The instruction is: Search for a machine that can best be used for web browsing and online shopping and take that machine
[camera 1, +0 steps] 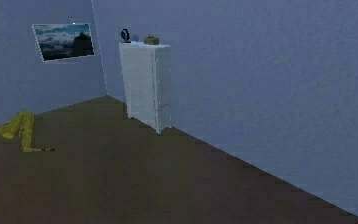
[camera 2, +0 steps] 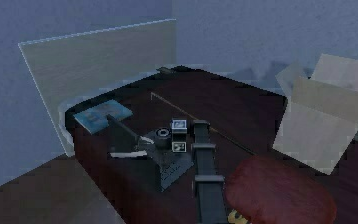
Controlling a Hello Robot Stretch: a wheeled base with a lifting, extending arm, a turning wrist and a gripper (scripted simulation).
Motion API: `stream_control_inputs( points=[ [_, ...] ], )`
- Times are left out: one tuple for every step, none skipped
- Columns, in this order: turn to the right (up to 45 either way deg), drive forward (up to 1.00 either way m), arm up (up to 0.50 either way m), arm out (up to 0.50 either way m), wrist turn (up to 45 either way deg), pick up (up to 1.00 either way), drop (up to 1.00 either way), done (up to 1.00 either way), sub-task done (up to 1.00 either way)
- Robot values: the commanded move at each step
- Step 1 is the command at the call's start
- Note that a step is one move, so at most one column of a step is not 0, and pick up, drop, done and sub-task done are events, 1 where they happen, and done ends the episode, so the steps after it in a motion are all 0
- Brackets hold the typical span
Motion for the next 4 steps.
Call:
stream_control_inputs(
  points=[
    [0.0,0.00,0.00,0.00,30.0,0.00,0.00,0.00,0.00],
    [0.0,0.00,-0.30,0.00,0.0,0.00,0.00,0.00,0.00],
    [0.0,0.00,0.00,0.00,0.0,1.00,0.00,0.00,0.00],
    [0.0,0.00,0.10,0.00,0.0,0.00,0.00,0.00,0.00]
  ],
)
